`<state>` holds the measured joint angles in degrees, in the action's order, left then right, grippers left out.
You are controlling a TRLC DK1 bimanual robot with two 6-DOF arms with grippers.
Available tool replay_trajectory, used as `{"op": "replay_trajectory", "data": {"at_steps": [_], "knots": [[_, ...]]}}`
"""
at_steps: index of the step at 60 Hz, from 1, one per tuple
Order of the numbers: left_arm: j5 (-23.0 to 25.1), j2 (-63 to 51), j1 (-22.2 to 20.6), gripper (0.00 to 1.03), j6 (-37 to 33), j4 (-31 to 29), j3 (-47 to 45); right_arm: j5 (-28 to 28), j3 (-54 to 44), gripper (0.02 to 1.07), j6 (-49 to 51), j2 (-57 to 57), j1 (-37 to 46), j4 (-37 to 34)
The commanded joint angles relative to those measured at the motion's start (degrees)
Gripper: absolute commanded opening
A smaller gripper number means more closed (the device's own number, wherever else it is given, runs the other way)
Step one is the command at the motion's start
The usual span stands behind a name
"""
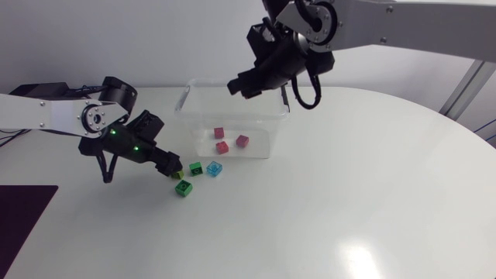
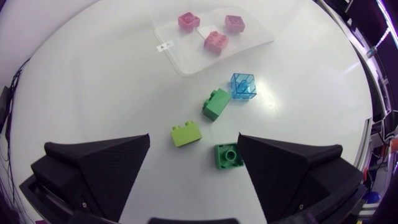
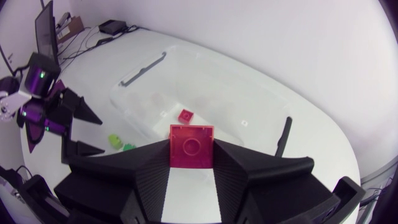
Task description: Place the duplo bricks in the container
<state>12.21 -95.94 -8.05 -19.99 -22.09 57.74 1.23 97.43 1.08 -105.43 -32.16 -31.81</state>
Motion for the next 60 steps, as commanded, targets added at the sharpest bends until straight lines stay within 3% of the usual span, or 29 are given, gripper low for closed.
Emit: {"op": "replay_trajectory", "data": {"at_steps": [1, 27, 29, 32, 35, 38, 39, 40, 47, 60], "knots": [[-1.40, -2.85, -0.91, 0.99, 3.64, 0.90, -0.78, -0.27, 3.38, 0.25, -2.22, -3.73, 1.05, 1.58], [-6.14, -10.85, -1.44, 0.94, 12.43, 5.04, 2.47, -3.08, 10.24, 0.33, -2.58, -12.52, 3.86, 6.41], [-6.14, -11.29, -1.53, 0.90, 13.22, 5.21, 2.91, -3.87, 10.41, 0.46, -2.49, -12.87, 3.86, 6.85], [-6.23, -12.16, -1.70, 0.83, 13.84, 5.74, 3.17, -4.75, 10.77, 0.76, -2.49, -13.49, 3.86, 6.68], [-6.67, -12.87, -2.05, 0.67, 14.89, 6.44, 3.44, -4.93, 9.80, 1.02, -2.58, -13.14, 3.86, 6.59], [-6.76, -13.22, -2.14, 0.41, 15.86, 7.23, 3.52, -5.28, 7.07, 1.03, -2.66, -11.03, 3.51, 7.38], [-6.76, -13.22, -2.14, 0.27, 16.12, 7.76, 3.35, -5.45, 5.40, 1.03, -2.49, -9.89, 3.25, 8.35], [-6.76, -13.22, -2.14, 0.22, 16.21, 8.11, 3.26, -5.63, 3.91, 1.03, -2.40, -8.74, 3.16, 9.14], [-6.76, -12.52, -2.14, 0.16, 16.47, 9.87, 1.85, -6.24, -4.79, 1.03, -0.99, -1.89, 0.96, 13.18], [-6.67, -4.96, -0.56, 0.14, 16.21, 9.87, -1.22, -5.45, -19.47, 1.03, 0.50, 8.75, -6.69, 16.52]]}}
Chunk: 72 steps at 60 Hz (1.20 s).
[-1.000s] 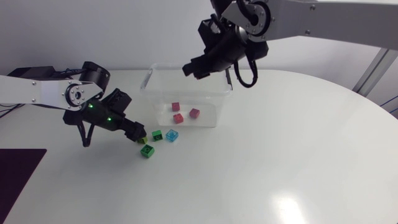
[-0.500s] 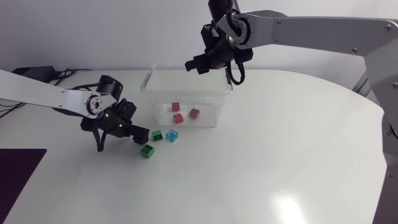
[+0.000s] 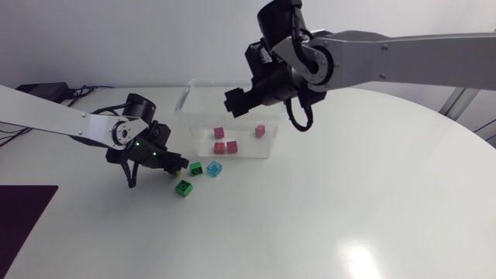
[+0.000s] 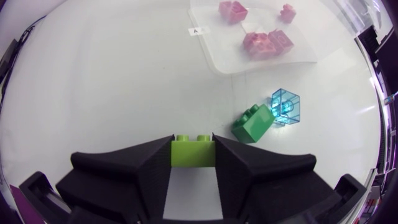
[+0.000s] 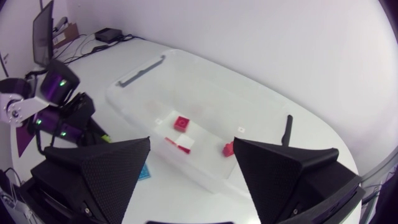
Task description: Place the duplo bricks in the container
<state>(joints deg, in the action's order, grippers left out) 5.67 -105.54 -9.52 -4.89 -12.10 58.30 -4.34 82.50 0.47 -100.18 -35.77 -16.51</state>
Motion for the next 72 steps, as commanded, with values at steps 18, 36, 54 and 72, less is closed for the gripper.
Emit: {"op": "replay_trajectory", "data": {"at_steps": [18, 36, 54, 72], "knots": [[5.23, 20.81, 5.56, 0.15, 0.14, -8.38, 3.92, 5.04, -8.14, 1.03, 1.11, -3.27, -8.53, 1.13], [8.74, 21.78, 3.10, 0.15, 1.02, -6.18, 12.71, 8.73, -3.66, 1.03, 1.46, -13.90, -6.77, 1.31], [8.83, 5.78, -2.17, 0.15, 1.37, -2.58, 24.75, 9.00, 4.78, 1.02, 1.46, -22.07, -7.21, -2.74], [8.13, -8.46, -3.84, 0.16, 1.11, -5.22, 39.61, 8.21, 13.48, 1.02, 2.52, -28.75, -6.86, -10.12]]}}
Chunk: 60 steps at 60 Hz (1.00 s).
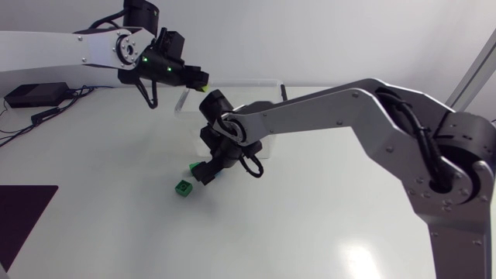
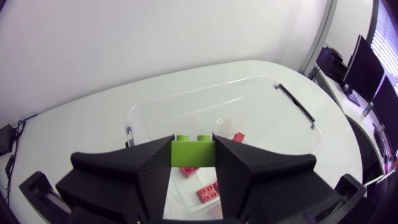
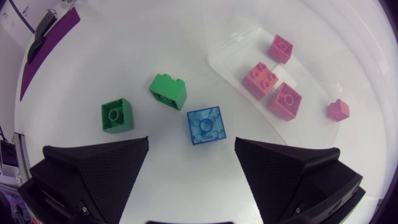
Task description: Place the duplo bricks in the container
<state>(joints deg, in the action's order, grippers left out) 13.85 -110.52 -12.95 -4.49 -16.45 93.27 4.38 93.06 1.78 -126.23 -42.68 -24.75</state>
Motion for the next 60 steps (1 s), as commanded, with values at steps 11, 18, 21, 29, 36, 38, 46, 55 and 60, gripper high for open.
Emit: {"op": "replay_trajectory", "data": {"at_steps": [11, 18, 21, 29, 36, 38, 46, 55, 60], "knots": [[-1.37, -8.57, -0.50, 0.18, 0.62, -2.27, 10.52, -1.39, 6.61, 1.02, 2.44, -5.25, -0.04, -5.39], [-2.33, -10.59, -0.23, 0.60, 0.62, -2.62, 12.55, -2.19, 9.51, 1.02, 3.14, -7.10, -0.21, -7.68], [-2.95, -11.21, -0.15, 0.86, 0.62, -2.98, 13.34, -2.27, 11.09, 1.02, 3.23, -7.97, -0.21, -9.35], [-3.04, -10.51, 0.56, 0.99, 0.36, -3.33, 12.99, -2.27, 14.70, 0.96, 4.11, -9.82, -0.13, -11.81], [-2.95, -6.11, 1.52, 0.99, 0.01, -3.94, 10.44, -2.27, 18.21, 0.85, 4.72, -11.67, -0.21, -14.71], [-2.95, -4.35, 1.96, 0.99, -0.08, -4.29, 9.38, -2.19, 19.27, 0.79, 5.07, -12.19, -0.21, -15.76], [-2.77, 3.64, 3.72, 0.99, -0.61, -5.53, 4.37, -1.92, 22.08, 0.63, 6.04, -13.77, -0.65, -18.93], [-1.01, 12.52, 5.83, 0.99, -2.10, -6.84, -3.19, -2.01, 24.01, 0.41, 6.30, -15.62, -1.01, -21.39], [-1.01, 17.36, 6.53, 0.99, -4.12, -6.49, -9.43, -1.83, 23.75, 0.24, 6.13, -15.53, -1.01, -21.39]]}}
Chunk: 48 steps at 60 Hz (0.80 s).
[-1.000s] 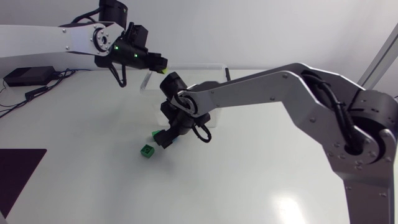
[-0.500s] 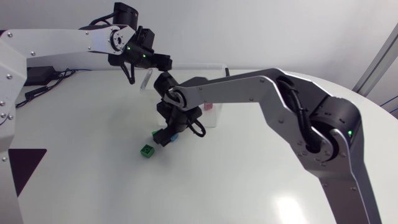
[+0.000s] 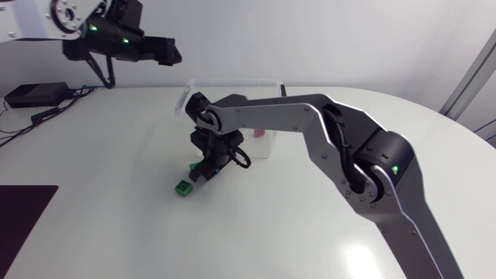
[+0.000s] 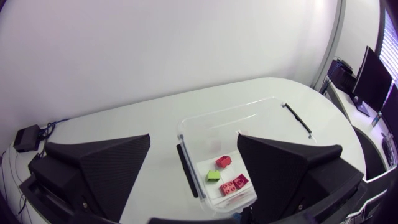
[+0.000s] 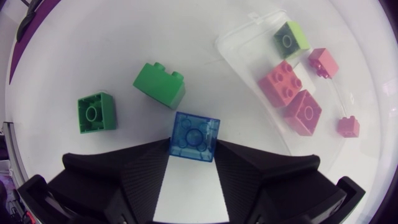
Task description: Place the duplo bricks in the container
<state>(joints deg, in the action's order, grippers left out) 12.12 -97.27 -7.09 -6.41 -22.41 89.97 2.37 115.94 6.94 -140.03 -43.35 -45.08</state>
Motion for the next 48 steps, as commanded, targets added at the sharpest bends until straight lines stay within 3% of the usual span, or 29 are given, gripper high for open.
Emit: {"op": "replay_trajectory", "data": {"at_steps": [1, 5, 18, 25, 35, 48], "knots": [[0.71, 4.73, 0.85, 0.99, -2.55, -0.35, -7.01, 0.35, 0.60, 0.20, 1.06, -1.57, -0.33, -0.89], [0.98, 8.24, 2.08, 0.99, -4.31, 1.50, -12.81, 0.44, -1.15, 0.13, 0.97, -0.51, -0.33, 0.17], [7.66, 13.34, 7.44, 0.99, -13.10, 2.55, -27.22, 0.35, -10.91, 0.13, -0.44, 9.25, -0.77, 4.21], [9.41, 12.81, 8.06, 0.99, -19.25, 4.22, -34.16, 0.09, -15.22, 0.13, -1.23, 16.28, -0.59, 5.00], [10.38, 7.27, 6.48, 0.97, -23.20, 6.42, -37.50, 0.00, -17.50, 0.13, -2.90, 25.42, -0.06, 4.74], [10.38, 0.77, -0.20, 0.96, -24.43, 8.35, -38.38, -0.09, -16.36, 0.13, -5.71, 32.45, 2.04, 5.53]]}}
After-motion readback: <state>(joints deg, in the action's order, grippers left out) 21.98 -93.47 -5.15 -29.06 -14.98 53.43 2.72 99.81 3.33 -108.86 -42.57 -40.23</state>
